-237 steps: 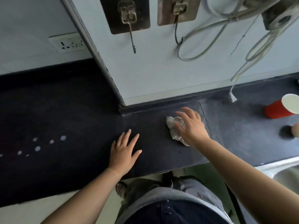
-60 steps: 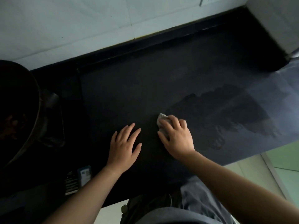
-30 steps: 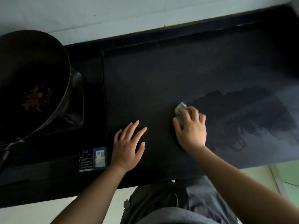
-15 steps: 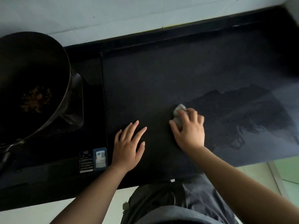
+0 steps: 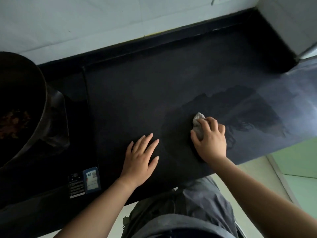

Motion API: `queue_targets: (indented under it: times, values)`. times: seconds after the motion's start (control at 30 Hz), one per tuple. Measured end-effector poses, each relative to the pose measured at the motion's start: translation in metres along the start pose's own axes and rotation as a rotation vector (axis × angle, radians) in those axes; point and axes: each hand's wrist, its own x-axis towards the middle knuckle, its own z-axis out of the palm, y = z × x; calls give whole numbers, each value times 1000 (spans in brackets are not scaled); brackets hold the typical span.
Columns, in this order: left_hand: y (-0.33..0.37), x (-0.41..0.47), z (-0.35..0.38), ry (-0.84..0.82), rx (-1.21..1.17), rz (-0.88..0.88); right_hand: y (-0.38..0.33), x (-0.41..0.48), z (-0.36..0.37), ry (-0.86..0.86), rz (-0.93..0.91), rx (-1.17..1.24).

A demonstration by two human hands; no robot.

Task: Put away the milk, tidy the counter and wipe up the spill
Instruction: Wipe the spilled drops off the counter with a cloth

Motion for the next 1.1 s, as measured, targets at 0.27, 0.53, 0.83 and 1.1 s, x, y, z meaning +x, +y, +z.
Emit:
queue_targets:
  times: [0.27,0.53,0.83,1.1]
  values:
    - [3,-1,6,-30,72,39,23,-45,-12,-91,-248,-110]
    - [7,-1,0,-75,155,37,14,-3,-16,-90,75,-71]
    - [28,-1,-11,-121,117,-65,45,-26,-33,-229,-190,-107]
    - [120,1,-19,-53,52,14,119,-60,-89,-118,101,198]
